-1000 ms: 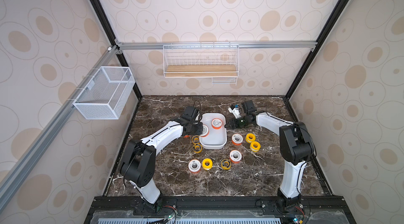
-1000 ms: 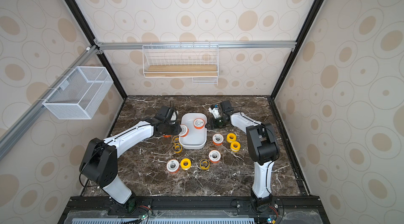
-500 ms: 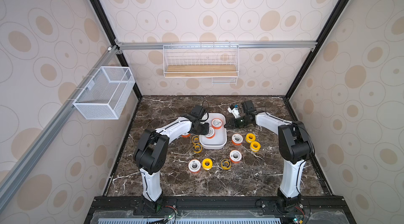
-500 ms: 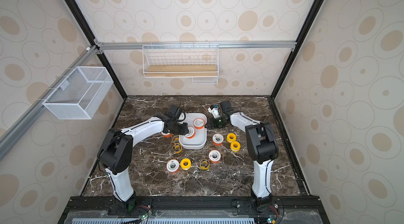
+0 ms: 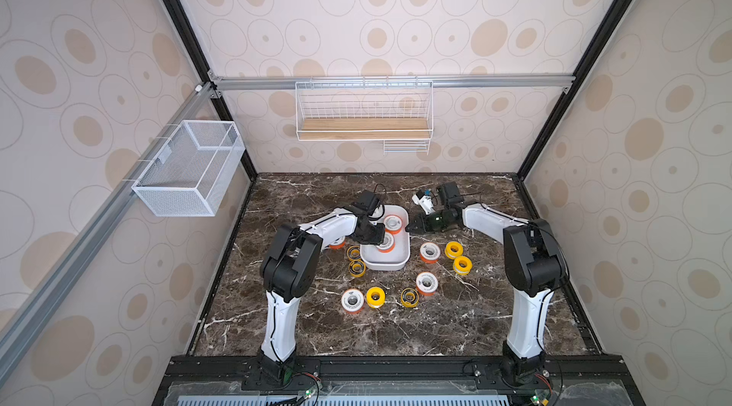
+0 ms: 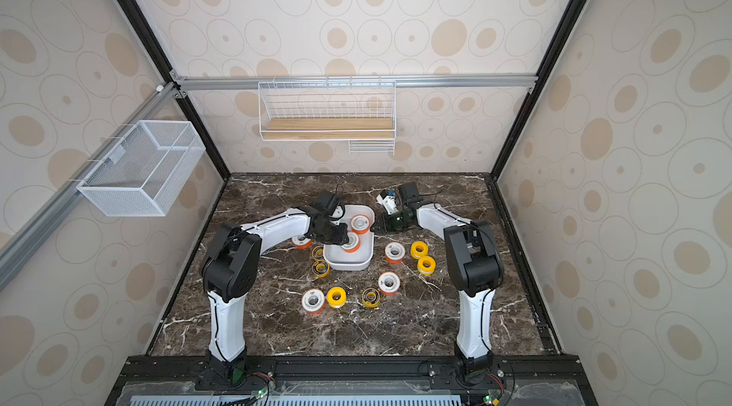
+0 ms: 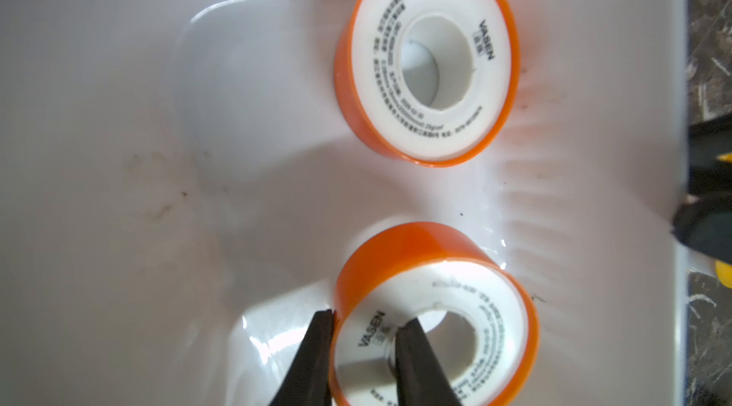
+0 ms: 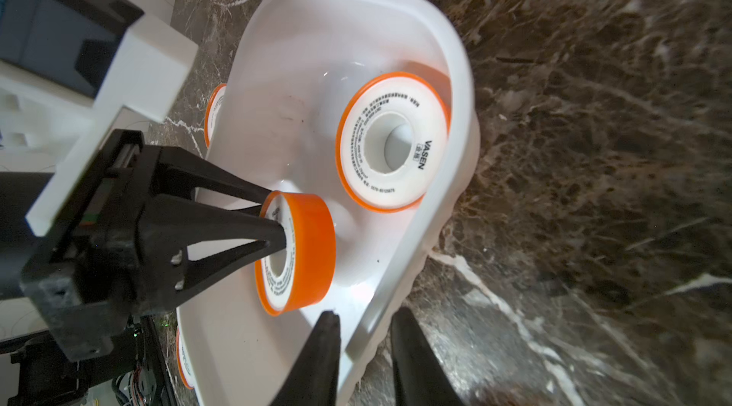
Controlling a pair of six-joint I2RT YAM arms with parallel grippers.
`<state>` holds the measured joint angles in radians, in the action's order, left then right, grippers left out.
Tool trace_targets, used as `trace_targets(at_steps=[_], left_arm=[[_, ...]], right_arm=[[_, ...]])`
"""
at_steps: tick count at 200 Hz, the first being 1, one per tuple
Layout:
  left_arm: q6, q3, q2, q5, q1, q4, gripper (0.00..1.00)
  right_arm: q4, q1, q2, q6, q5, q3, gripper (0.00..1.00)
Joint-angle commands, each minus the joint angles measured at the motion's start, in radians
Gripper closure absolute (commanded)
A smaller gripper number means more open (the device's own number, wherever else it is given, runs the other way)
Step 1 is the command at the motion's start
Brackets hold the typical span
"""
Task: Put the sealing tape into the storage box
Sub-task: Place the sealing tape in the storage box.
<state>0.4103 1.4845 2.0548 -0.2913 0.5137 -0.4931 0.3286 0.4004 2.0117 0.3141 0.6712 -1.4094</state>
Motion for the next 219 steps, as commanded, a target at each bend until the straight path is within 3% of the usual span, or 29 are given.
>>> trace_targets(at_steps=[1,89,147,219], left_arm=[[-0.013,0.051,0.032,-0.006,0.009,-0.025,0.75],[0.005,0.117,0.105,-0.02,0.013,-0.033,0.7],[0.03,0.122,0.11,-0.058,0.015,-0.009,0.59],[0.067,0.105,0.109,-0.122,0.016,0.056,0.61]], right_arm=[[0.007,-0.005,0.024,0.003,0.017,-0.024,0.73],[0.016,-0.005,0.028,-0.004,0.015,-0.022,0.73],[0.032,-0.004,0.031,-0.013,0.016,-0.033,0.73],[0.064,-0.004,0.038,-0.028,-0.013,-0.048,0.73]])
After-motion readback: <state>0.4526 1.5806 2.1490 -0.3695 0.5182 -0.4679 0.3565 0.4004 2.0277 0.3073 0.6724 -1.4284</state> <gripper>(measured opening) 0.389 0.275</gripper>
